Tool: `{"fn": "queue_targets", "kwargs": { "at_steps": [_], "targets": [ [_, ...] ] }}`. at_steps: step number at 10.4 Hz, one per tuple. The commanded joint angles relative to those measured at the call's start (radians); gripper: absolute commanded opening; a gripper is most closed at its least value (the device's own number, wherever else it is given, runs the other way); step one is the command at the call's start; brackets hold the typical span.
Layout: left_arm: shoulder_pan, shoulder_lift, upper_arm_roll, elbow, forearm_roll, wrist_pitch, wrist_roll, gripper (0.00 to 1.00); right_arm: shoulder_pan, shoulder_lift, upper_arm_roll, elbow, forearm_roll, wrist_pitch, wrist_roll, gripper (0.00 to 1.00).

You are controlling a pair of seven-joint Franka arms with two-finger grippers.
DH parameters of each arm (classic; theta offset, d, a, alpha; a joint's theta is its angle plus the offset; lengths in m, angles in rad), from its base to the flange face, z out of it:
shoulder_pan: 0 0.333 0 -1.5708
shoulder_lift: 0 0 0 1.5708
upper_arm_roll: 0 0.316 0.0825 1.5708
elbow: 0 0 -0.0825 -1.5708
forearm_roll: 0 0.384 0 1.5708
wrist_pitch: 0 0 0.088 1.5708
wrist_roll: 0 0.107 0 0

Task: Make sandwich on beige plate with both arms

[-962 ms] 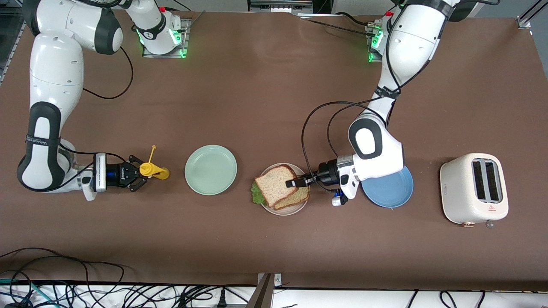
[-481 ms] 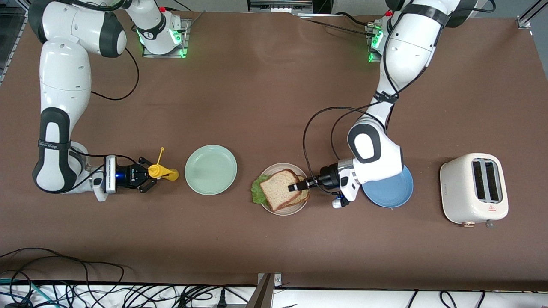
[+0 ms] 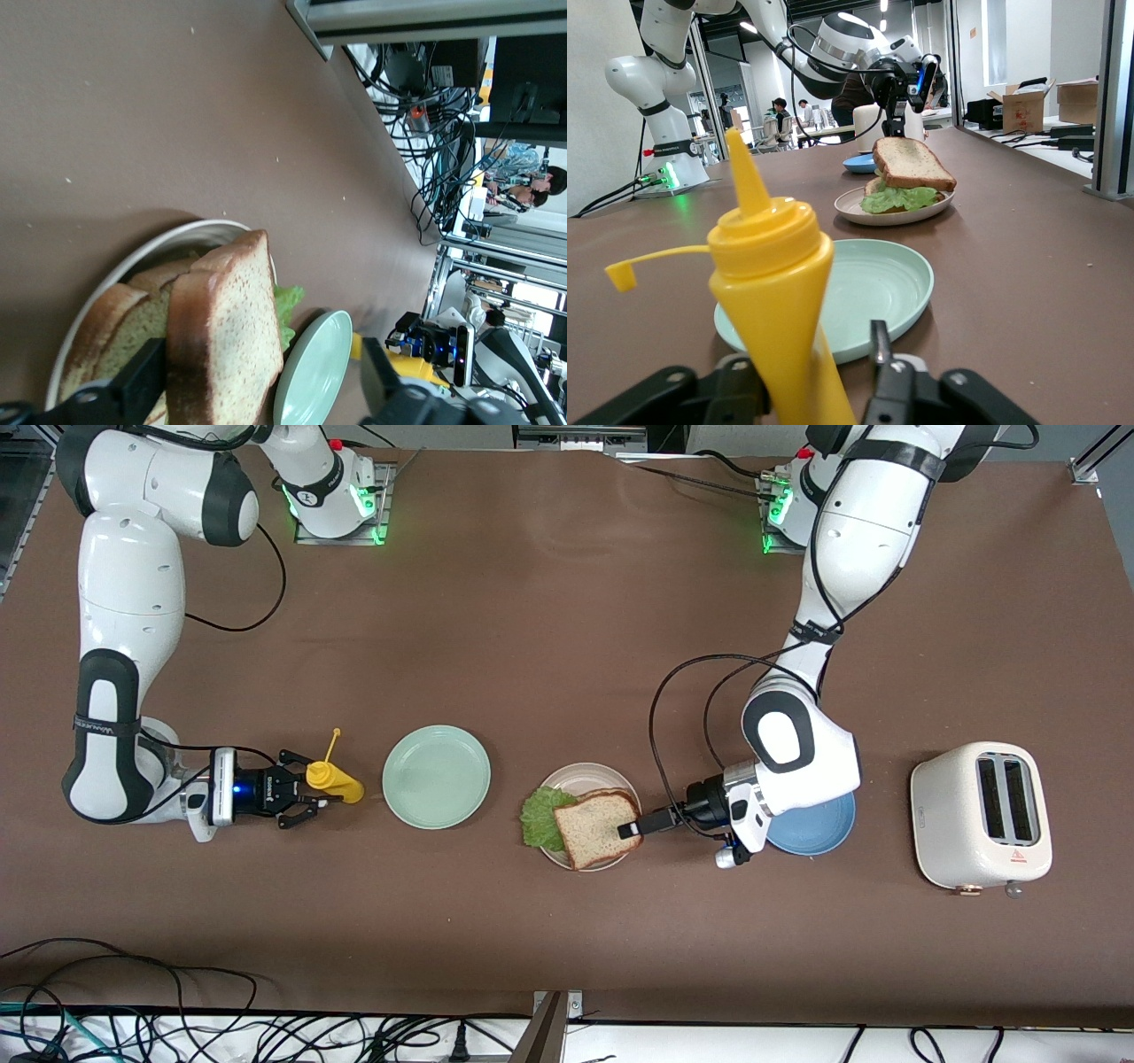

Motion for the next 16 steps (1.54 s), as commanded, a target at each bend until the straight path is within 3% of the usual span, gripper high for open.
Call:
{"fn": "queue_targets", "kwargs": {
  "at_steps": [1,5,9,11,13,16],
  "targets": [
    [0.021,0.003,-0.001,0.013,0.027,0.024,0.027,1.00,-0.010,-0.015,-0.006,-0.002,0.009,-0.016,-0.001,1.00],
    [0.066,-0.098,-0.002,-0.065,0.069,0.024,0.026,1.00,-0.008,-0.023,-0.111,0.038,-0.033,-0.050,0.065,1.00],
    [0.142,-0.247,-0.001,-0.212,0.406,0.024,-0.040,1.00,0.002,-0.061,-0.197,0.127,-0.145,-0.050,0.293,1.00],
    [0.198,-0.304,-0.002,-0.258,0.657,0.016,-0.130,1.00,0.004,-0.070,-0.226,0.228,-0.204,-0.050,0.446,1.00],
    [0.234,-0.376,-0.001,-0.304,0.890,-0.010,-0.261,1.00,0.018,-0.110,-0.228,0.294,-0.283,-0.047,0.642,1.00],
    [0.329,-0.486,0.014,-0.333,1.174,-0.149,-0.301,1.00,0.096,-0.190,-0.230,0.325,-0.387,-0.039,0.909,1.00]
  ]
}}
